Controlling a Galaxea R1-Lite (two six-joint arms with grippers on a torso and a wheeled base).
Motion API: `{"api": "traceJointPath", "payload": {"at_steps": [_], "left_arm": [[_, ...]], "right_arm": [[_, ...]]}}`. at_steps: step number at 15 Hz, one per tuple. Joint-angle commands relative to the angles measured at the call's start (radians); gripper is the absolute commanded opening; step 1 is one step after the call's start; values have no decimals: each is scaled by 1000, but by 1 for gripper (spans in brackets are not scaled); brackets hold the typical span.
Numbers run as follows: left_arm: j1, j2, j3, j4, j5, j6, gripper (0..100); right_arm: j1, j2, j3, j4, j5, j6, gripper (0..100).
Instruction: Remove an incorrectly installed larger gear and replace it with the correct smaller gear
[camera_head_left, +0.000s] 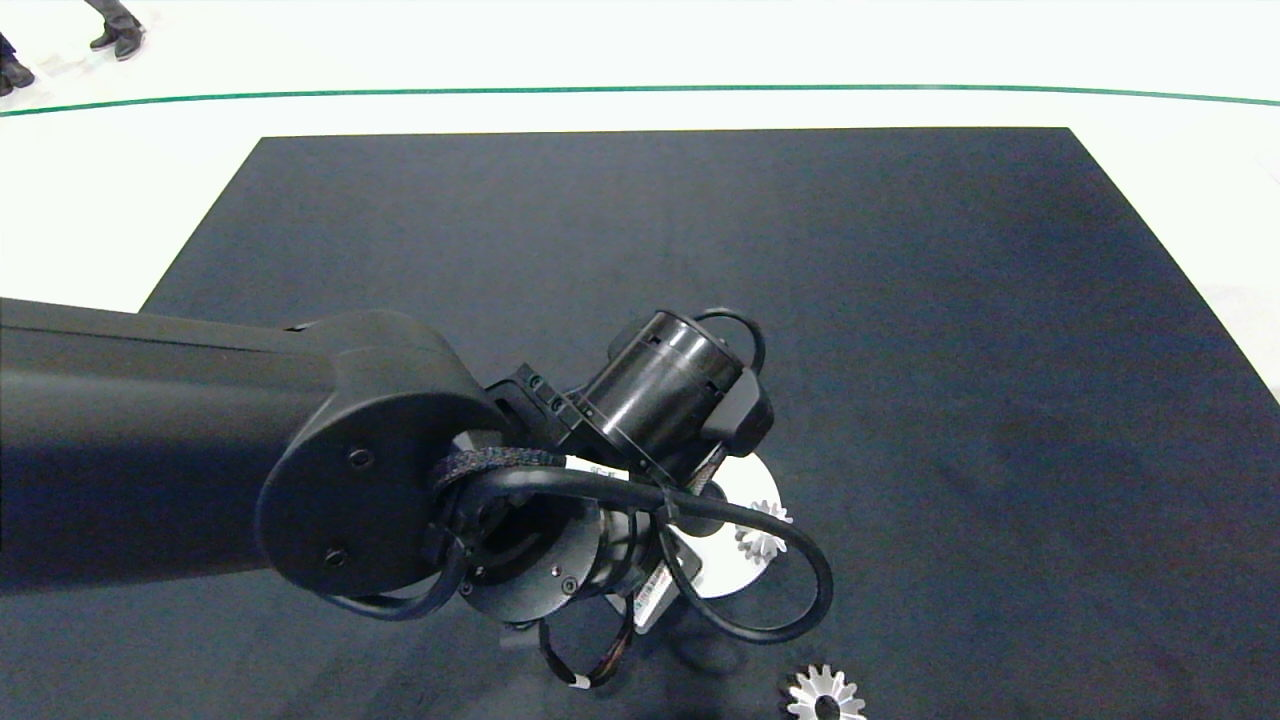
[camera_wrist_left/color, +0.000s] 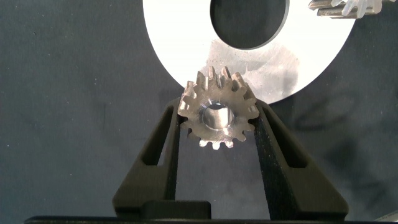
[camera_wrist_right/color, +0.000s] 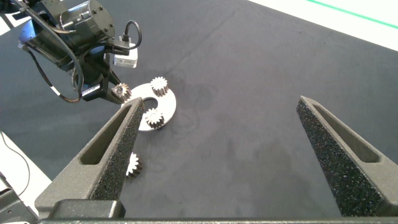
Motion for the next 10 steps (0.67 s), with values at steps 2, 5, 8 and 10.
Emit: {"api": "traceJointPath", "payload": {"at_steps": [2, 5, 8, 10], "left_arm": [[4, 8, 7, 5, 4, 0, 0], [12, 1, 15, 7, 4, 0, 0], [10, -1, 23, 7, 4, -2, 0], [9, -2, 23, 7, 4, -2, 0]], "right_arm": [[0, 0, 0, 1, -2, -2, 100], [0, 0, 0, 1, -2, -2, 100], [0, 0, 0, 0, -2, -2, 100], [0, 0, 0, 1, -2, -2, 100]]}}
